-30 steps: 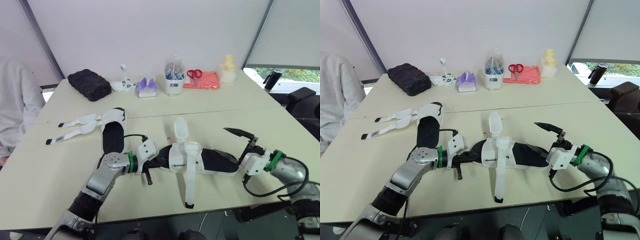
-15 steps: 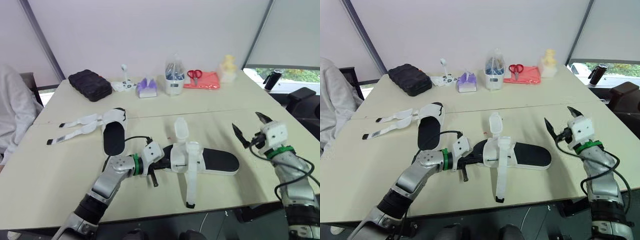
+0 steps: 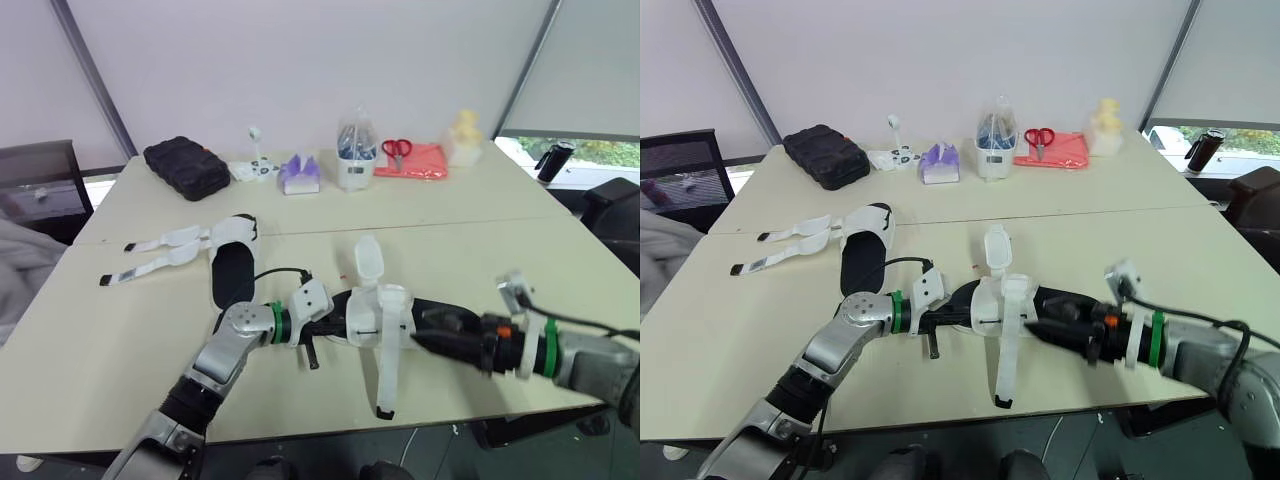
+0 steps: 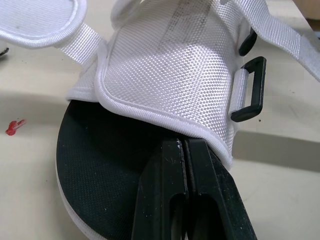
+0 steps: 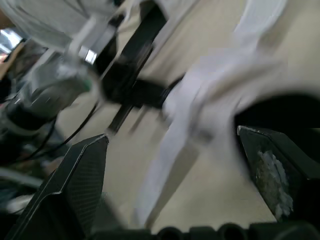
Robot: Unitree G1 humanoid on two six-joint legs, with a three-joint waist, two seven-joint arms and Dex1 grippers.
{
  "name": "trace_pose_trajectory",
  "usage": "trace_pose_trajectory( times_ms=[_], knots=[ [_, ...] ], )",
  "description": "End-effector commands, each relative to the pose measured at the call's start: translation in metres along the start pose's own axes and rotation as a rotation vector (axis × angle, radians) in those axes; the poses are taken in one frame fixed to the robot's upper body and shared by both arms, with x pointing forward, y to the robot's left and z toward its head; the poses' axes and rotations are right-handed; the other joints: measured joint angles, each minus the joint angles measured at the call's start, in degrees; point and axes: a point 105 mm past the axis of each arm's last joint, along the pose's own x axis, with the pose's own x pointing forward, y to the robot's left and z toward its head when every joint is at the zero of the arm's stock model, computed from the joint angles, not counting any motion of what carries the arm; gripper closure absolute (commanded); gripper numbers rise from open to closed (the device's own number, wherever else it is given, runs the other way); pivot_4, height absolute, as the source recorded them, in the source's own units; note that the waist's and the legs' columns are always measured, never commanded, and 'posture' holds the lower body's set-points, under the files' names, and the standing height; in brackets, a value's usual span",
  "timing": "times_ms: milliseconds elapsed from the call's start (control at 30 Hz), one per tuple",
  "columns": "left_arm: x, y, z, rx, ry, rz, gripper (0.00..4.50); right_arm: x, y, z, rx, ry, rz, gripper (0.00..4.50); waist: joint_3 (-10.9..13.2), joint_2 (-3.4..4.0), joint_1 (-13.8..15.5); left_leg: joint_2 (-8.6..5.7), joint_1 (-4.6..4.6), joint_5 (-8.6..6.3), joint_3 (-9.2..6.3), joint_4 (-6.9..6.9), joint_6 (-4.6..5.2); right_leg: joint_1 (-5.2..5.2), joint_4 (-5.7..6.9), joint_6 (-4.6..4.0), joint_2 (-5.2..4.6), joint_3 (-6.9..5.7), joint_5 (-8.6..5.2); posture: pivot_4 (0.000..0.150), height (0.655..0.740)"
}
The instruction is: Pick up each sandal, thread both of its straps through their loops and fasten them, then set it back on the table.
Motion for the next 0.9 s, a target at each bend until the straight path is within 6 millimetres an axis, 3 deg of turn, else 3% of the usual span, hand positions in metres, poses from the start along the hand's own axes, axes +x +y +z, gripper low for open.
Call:
trace_pose_trajectory(
  times_ms=[33, 267, 667, 733, 900],
  knots=[
    [0.0, -0.001, 0.001, 0.012, 0.002, -0.007, 4.5, 0.0, 0.017, -0.004, -0.012, 0.018, 0.051, 0.04, 0.0, 0.0, 0.0, 0.0, 0.01, 0.0, 0.03, 0.0, 0.0, 0.0, -0.02, 0.0, 0.0, 0.01, 0.0, 0.15, 0.74],
    [0.003, -0.007, 0.004, 0.003, -0.009, -0.02, 4.5, 0.01, 0.001, -0.028, 0.045, 0.015, 0.005, 0.04, 0.0, -0.05, 0.0, 0.0, -0.02, -0.01, 0.1, 0.01, 0.01, 0.01, -0.16, 0.03, 0.02, 0.0, 0.02, 0.15, 0.74],
    [0.002, -0.013, 0.006, -0.015, -0.006, -0.019, 4.5, 0.04, 0.005, -0.029, 0.138, -0.001, 0.122, 0.04, 0.0, -0.07, 0.0, 0.02, -0.03, -0.06, 0.17, 0.01, 0.1, -0.01, -0.21, 0.05, 0.03, 0.02, 0.04, 0.15, 0.74],
    [0.002, -0.014, 0.005, -0.02, -0.006, -0.015, 4.5, 0.045, 0.005, -0.032, 0.142, 0.011, 0.128, 0.82, 0.0, -0.07, 0.0, 0.02, -0.06, -0.06, 0.16, 0.0, 0.11, -0.01, -0.21, 0.06, 0.03, 0.05, 0.03, 0.15, 0.74],
    [0.001, -0.016, 0.006, -0.028, -0.007, -0.004, 4.5, 0.052, 0.005, -0.032, 0.151, 0.006, 0.133, 3.31, 0.0, -0.07, 0.0, 0.02, -0.07, -0.08, 0.17, 0.01, 0.13, -0.03, -0.23, 0.06, 0.01, 0.07, 0.04, 0.15, 0.74]
  ],
)
